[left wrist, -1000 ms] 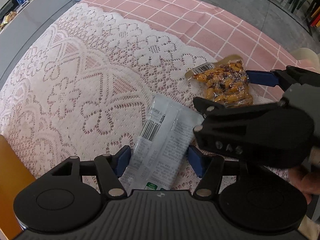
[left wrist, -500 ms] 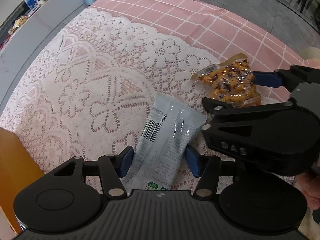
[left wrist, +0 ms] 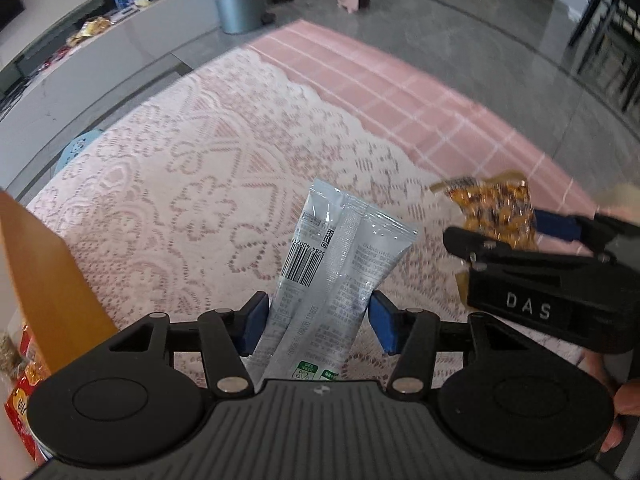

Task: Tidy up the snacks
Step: 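Carry the white packet and orange packet over the box with both grippers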

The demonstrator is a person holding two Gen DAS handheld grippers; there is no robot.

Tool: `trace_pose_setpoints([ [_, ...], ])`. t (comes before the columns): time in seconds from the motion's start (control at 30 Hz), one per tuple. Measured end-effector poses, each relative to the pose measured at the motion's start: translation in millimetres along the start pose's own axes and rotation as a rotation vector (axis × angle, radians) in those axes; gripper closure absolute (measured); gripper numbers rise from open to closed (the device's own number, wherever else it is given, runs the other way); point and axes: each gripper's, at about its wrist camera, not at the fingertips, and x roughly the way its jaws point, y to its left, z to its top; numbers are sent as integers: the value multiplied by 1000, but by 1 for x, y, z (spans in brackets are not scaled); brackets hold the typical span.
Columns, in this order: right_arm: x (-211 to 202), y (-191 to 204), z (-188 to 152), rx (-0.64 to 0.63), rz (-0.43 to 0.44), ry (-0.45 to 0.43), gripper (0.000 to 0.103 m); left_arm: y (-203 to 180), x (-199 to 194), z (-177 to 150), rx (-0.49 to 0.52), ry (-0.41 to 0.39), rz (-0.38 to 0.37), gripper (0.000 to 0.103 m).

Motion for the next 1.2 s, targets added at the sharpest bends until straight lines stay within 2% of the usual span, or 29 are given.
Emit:
trace_pose_setpoints([
  [0.23,-24,8,1,-10,44,-48,29,18,-40,-2,-126,-120,-57,41],
  [0.57,-71,34,0,-61,110,-118,29,41,-101,-18,-216,-253,-63,41],
  [0.9,-132,89,-2,-211,230,-231,29,89,-155,-48,-331,-319,-66,41],
  [1.2,-157,142,-15,-349,316,-252,29,130,-180,-74,-388,-334,4,41],
])
